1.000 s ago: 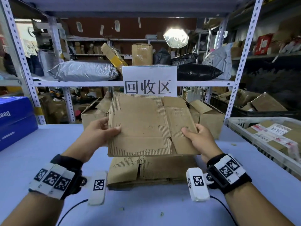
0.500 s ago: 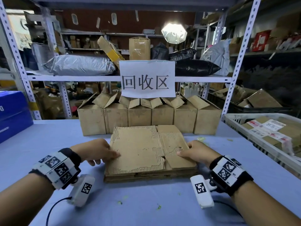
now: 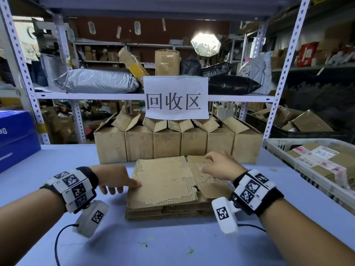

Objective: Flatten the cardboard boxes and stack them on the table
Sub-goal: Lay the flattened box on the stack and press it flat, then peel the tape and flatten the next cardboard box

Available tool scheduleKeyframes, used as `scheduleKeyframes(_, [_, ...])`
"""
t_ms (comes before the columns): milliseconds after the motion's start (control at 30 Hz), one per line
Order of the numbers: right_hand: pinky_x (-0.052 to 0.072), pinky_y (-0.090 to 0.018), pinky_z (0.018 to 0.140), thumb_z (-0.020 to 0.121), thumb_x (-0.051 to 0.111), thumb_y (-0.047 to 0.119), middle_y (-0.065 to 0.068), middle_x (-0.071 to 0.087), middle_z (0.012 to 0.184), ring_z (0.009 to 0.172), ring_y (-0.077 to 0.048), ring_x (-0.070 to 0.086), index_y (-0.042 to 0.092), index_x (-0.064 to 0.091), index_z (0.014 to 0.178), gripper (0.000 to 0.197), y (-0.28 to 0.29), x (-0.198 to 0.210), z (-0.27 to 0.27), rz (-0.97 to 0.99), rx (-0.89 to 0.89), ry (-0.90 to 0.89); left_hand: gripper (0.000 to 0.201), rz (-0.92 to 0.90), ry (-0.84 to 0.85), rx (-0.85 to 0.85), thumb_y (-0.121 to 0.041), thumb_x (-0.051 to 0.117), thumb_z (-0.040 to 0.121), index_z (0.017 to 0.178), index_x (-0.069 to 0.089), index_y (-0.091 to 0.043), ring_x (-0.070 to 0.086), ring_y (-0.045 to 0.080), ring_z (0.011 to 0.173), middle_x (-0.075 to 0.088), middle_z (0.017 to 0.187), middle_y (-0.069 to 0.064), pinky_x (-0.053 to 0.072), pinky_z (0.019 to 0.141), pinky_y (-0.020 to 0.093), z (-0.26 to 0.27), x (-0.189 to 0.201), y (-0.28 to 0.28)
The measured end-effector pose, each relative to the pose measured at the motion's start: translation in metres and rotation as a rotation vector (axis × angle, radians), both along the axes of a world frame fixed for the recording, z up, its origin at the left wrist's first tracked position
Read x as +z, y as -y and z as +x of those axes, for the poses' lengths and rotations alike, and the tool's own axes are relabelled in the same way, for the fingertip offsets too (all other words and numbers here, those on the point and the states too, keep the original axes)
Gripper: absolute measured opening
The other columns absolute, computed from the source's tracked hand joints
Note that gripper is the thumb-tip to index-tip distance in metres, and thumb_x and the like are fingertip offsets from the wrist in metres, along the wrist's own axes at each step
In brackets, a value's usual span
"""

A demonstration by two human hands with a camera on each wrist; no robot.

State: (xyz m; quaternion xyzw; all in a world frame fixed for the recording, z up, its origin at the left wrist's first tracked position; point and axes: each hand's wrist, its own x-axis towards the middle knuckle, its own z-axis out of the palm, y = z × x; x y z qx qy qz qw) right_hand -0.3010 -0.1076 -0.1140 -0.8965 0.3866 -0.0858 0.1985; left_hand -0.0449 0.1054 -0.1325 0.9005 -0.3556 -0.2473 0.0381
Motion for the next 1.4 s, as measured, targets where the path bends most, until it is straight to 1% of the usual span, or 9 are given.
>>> scheduleKeyframes(167, [0.046,-0.044,0.105,0.09,0.062,0.048,0.005,0.06,0.135,0.124,-0.019,0.055,0.029,0.062,0.128,0.043,-0.023,0.024,0.051,-0.066,0.181,0.163,0.037,-0.265,0.168,-0.037,-0.048,0.06,0.099,0.111,0.071,-0.015,0.064,0.015,0.066,0.072,0.086,0.0,0.052,0.053,0.025,0.011,0.031,-0.004])
scheduleKeyframes(300, [0.051,-0.037,0.093,0.09,0.062,0.041,0.008,0.066,0.118,0.111,-0.016,0.061,0.033,0.069,0.105,0.019,-0.037,0.046,0.109,-0.073,0.278,0.29,0.013,-0.74,0.363,-0.005,-0.03,0.065,0.098,0.098,0.075,-0.023,0.067,0.014,0.086,0.074,0.099,-0.003,0.053,0.07,0.028,0.041,0.06,-0.009])
scheduleKeyframes(400, [0.046,-0.029,0.082,0.088,0.061,0.037,0.008,0.07,0.112,0.106,-0.018,0.063,0.032,0.071,0.096,0.013,-0.043,0.057,0.158,-0.151,0.309,0.321,0.022,-0.914,0.395,0.144,-0.023,0.065,0.094,0.114,0.073,-0.021,0.064,0.017,0.094,0.071,0.109,-0.001,0.049,0.077,0.029,0.073,0.072,-0.005])
scheduleKeyframes(667, [0.048,-0.042,0.097,0.086,0.053,0.057,-0.008,0.065,0.121,0.119,-0.034,0.054,0.019,0.069,0.111,0.048,-0.057,0.062,0.282,-0.344,0.347,0.099,0.016,-0.703,0.254,0.351,-0.024,0.064,0.088,0.086,0.062,-0.008,0.056,0.023,0.066,0.062,0.078,0.008,0.036,0.052,0.029,0.15,0.065,0.021])
scheduleKeyframes(800, [0.036,-0.049,0.108,0.08,0.048,0.076,-0.015,0.06,0.133,0.131,-0.039,0.043,0.022,0.062,0.128,0.073,-0.06,0.046,0.318,-0.373,0.322,0.023,0.029,-0.717,0.231,0.405,-0.026,0.058,0.098,0.077,0.059,-0.007,0.054,0.024,0.061,0.058,0.073,0.009,0.045,0.058,0.031,0.171,0.05,0.032])
scheduleKeyframes(933, [0.031,-0.052,0.105,0.073,0.049,0.079,-0.014,0.059,0.138,0.13,-0.039,0.041,0.03,0.061,0.124,0.072,-0.059,0.037,0.332,-0.385,0.3,0.08,0.027,-0.773,0.263,0.467,-0.025,0.048,0.104,0.09,0.06,-0.005,0.061,0.029,0.074,0.059,0.079,0.009,0.06,0.075,0.042,0.182,0.043,0.033])
scheduleKeyframes(1100, [0.032,-0.05,0.103,0.076,0.044,0.067,-0.009,0.069,0.112,0.119,-0.036,0.05,0.024,0.058,0.084,0.046,-0.058,0.047,0.33,-0.351,0.277,0.115,0.034,-0.925,0.286,0.503,-0.024,0.044,0.106,0.118,0.063,0.002,0.065,0.04,0.101,0.067,0.109,0.022,0.057,0.09,0.049,0.178,0.064,0.016])
scheduleKeyframes(1300, [0.035,-0.029,0.06,0.086,0.048,0.044,-0.002,0.06,0.068,0.074,-0.032,0.057,0.015,0.06,0.065,0.038,-0.074,0.078,0.297,-0.16,0.311,0.43,0.037,-1.158,0.306,0.504,-0.029,0.046,0.101,0.106,0.065,0.003,0.064,0.043,0.105,0.067,0.11,0.026,0.055,0.091,0.054,0.129,0.112,-0.023])
scheduleKeyframes(1400, [0.045,-0.028,0.055,0.09,0.052,0.031,-0.015,0.069,0.075,0.075,-0.036,0.068,0.014,0.058,0.066,0.031,-0.08,0.091,0.263,0.158,0.331,0.681,0.036,-1.341,0.167,0.508,-0.028,0.047,0.09,0.098,0.062,0.004,0.063,0.042,0.101,0.063,0.096,0.018,0.054,0.094,0.058,0.078,0.123,-0.046])
